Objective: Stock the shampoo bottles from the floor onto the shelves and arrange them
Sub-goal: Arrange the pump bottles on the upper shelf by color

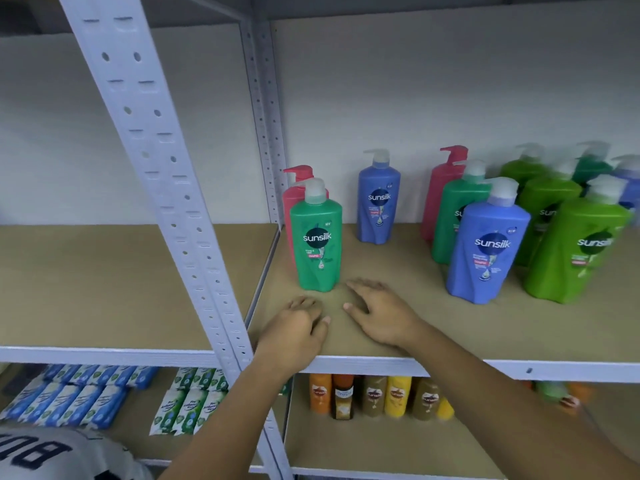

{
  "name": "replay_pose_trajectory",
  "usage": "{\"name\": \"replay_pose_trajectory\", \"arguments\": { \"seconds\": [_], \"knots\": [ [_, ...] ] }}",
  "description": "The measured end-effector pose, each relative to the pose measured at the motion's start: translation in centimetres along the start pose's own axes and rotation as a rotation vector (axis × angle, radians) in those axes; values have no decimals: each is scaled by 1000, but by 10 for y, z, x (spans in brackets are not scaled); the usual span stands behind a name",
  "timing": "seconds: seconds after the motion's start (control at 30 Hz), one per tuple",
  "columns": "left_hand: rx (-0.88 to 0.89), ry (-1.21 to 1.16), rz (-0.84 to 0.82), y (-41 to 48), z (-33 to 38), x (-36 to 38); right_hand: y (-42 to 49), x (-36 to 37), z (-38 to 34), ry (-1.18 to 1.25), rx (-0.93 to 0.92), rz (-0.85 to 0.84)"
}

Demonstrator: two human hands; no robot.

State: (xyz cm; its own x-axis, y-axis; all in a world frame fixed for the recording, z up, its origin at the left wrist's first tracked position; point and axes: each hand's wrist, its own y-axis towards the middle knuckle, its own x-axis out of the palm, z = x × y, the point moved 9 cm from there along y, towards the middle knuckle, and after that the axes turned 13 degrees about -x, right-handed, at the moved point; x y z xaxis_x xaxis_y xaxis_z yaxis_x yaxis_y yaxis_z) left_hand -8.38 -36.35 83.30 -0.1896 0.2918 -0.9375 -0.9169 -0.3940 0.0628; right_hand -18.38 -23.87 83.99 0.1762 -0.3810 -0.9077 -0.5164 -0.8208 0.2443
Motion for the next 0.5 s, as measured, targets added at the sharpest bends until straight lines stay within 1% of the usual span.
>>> {"name": "replay_pose_trajectory", "arguments": {
  "seconds": [0.13, 0.23, 0.3, 0.37, 0.43, 0.5],
  "knots": [
    [132, -56, -16, -8, 27, 9, -53, -16, 6, 10, 28, 36],
    [216, -74, -42, -5, 58, 17, -94, -43, 26, 19, 158, 149],
    [254, -82, -52, 1, 76, 19, -119, -61, 45, 51, 285, 288],
    [281, -81, -69, 7, 92, 24, -146, -78, 67, 112, 408, 475],
    [276, -66, -91, 18, 100, 30, -165, -91, 86, 171, 511, 626],
    [245, -56, -110, 31, 103, 36, -174, -104, 100, 207, 567, 748]
  ]
}}
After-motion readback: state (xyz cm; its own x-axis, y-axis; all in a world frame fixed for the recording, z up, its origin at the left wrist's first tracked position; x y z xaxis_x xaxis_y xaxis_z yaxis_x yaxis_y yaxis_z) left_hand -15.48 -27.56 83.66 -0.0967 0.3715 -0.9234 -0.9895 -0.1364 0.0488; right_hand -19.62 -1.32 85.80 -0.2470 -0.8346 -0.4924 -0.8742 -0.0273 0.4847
